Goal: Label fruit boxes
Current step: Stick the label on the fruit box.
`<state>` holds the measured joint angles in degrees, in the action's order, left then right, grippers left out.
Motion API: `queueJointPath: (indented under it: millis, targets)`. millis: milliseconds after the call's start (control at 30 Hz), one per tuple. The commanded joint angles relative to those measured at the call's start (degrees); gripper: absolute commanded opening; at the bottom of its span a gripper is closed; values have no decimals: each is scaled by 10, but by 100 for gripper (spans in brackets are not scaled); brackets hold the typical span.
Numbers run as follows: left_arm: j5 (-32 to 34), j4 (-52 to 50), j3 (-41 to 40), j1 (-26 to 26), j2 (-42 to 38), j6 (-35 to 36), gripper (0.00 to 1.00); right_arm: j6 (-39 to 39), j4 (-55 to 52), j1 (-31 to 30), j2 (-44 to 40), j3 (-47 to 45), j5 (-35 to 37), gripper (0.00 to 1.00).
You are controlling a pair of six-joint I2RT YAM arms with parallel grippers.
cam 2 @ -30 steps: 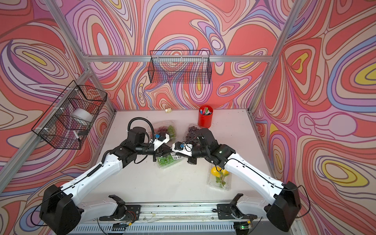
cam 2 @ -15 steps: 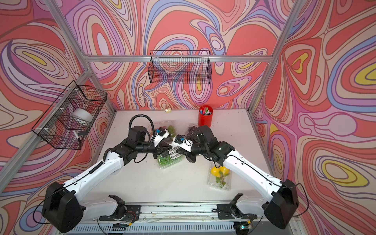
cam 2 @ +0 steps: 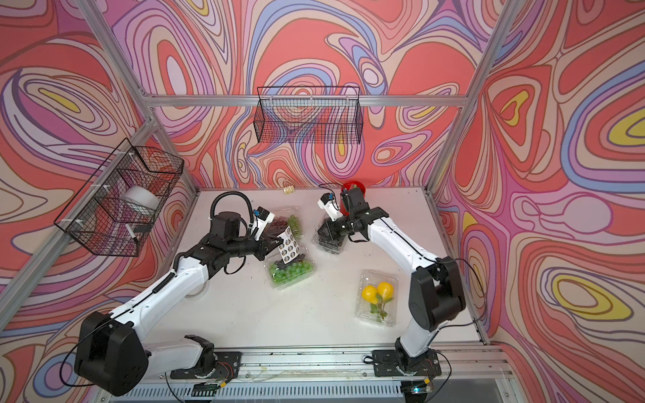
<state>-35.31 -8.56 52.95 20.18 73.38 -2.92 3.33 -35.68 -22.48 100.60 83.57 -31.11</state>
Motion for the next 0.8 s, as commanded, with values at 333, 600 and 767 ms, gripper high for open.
queueJointPath:
  millis: [333,600,767]
  targets:
    - [28,-9,42,-3,27,7,0,152,-118,5,160,139,116,0]
    - [25,-7,45,-4,33,8,0,157,-156,4,198,171,139,0]
    - [25,-8,45,-4,33,11,0,157,-178,5,214,189,163,0]
